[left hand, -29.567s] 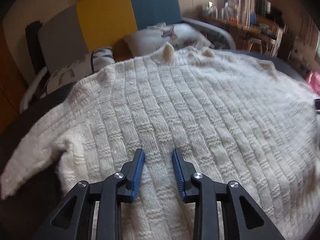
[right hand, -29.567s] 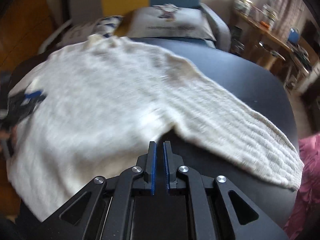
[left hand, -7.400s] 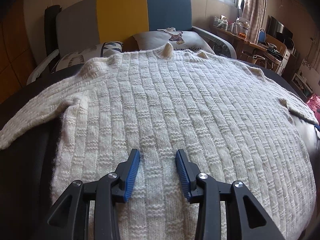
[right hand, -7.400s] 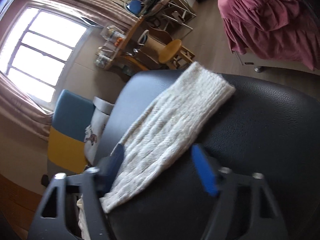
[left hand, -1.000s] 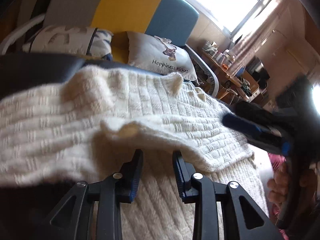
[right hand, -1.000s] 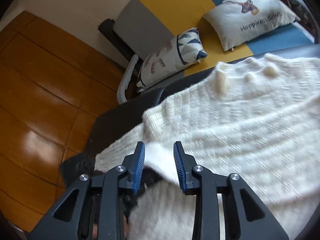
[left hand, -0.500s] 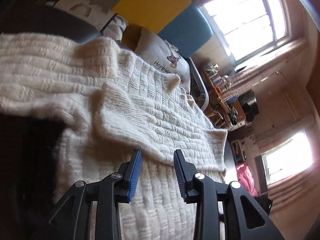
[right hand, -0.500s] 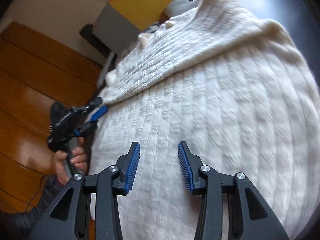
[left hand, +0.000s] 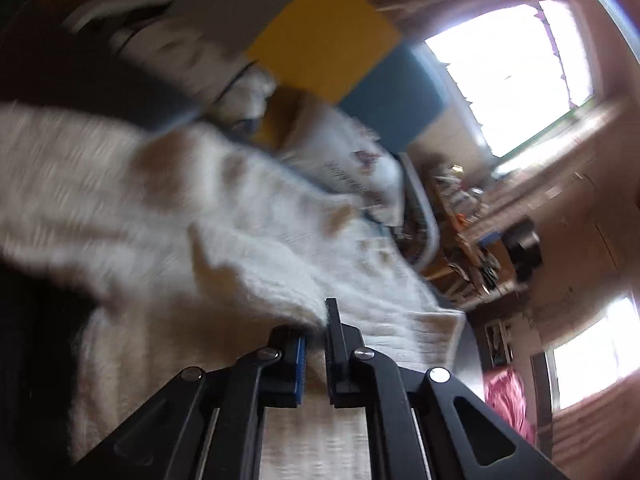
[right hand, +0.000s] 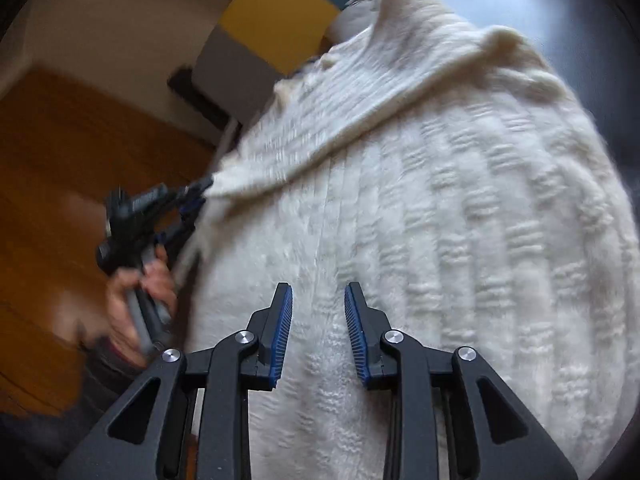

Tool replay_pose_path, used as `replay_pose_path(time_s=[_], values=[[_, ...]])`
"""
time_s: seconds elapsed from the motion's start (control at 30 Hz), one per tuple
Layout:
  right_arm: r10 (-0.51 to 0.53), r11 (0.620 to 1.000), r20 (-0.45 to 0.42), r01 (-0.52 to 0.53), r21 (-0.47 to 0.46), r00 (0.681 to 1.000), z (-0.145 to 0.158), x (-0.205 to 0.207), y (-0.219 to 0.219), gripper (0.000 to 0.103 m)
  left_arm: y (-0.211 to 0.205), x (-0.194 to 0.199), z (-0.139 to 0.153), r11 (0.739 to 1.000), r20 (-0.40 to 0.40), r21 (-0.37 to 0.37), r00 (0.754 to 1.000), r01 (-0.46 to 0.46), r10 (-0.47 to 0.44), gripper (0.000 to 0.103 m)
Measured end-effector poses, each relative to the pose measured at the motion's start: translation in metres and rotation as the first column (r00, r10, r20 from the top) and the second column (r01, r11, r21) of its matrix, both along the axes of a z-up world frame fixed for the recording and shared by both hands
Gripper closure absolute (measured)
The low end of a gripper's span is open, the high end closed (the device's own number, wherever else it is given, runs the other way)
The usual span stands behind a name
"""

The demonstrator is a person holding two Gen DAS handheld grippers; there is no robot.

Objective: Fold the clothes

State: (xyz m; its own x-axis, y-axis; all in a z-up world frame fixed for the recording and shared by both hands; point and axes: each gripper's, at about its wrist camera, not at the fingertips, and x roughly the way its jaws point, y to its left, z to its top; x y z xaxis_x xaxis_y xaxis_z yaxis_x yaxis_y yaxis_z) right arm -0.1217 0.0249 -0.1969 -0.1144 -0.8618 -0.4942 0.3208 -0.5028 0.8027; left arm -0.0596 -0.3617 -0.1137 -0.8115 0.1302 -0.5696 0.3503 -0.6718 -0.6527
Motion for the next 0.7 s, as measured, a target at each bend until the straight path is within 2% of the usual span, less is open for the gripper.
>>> replay_pose_path(time_s=[0.03, 0.07, 0.1, 0.27, 0.4, 0.43, 0.5, 0.6, 0.7], values=[[-0.032, 0.998, 0.023, 0.033, -0.054, 0.999, 0.000, -0.005, 0.009, 0.060, 0.003, -0.002, 0.010, 1.000, -0.018, -0.021, 1.000, 0.021, -0.022, 0.097], [-0.067, 0.993, 0.041, 0.071, -0.097, 0.997, 0.001, -0.011, 0.016, 0.050, 0.006, -0.005, 0.020, 0.999, -0.035, -0.036, 0.999, 0.039, -0.040, 0.097], [-0.099, 0.988, 0.050, 0.104, -0.113, 0.994, 0.002, -0.016, 0.022, 0.044, 0.009, -0.009, 0.031, 0.997, -0.051, -0.050, 0.997, 0.056, -0.058, 0.097], [-0.217, 0.953, 0.137, 0.240, -0.187, 0.967, -0.003, -0.038, 0.042, 0.041, 0.029, -0.035, 0.076, 0.985, -0.115, -0.099, 0.981, 0.142, -0.153, 0.097], [-0.257, 0.899, 0.232, 0.320, -0.298, 0.938, -0.007, -0.056, 0.048, 0.018, 0.053, -0.056, 0.107, 0.968, -0.148, -0.139, 0.962, 0.211, -0.231, 0.097], [-0.263, 0.892, 0.243, 0.331, -0.307, 0.934, -0.007, -0.060, 0.048, 0.018, 0.058, -0.060, 0.113, 0.965, -0.153, -0.145, 0.958, 0.220, -0.241, 0.097], [-0.284, 0.895, 0.242, 0.347, -0.280, 0.928, -0.007, -0.069, 0.044, 0.018, 0.067, -0.067, 0.124, 0.961, -0.163, -0.148, 0.952, 0.235, -0.258, 0.097], [-0.343, 0.907, 0.154, 0.370, -0.203, 0.927, 0.002, -0.075, 0.046, 0.018, 0.080, -0.079, 0.139, 0.956, -0.186, -0.148, 0.942, 0.255, -0.280, 0.097], [-0.330, 0.925, 0.101, 0.343, -0.164, 0.938, 0.005, -0.075, 0.041, 0.018, 0.090, -0.087, 0.153, 0.949, -0.205, -0.163, 0.931, 0.271, -0.301, 0.097]])
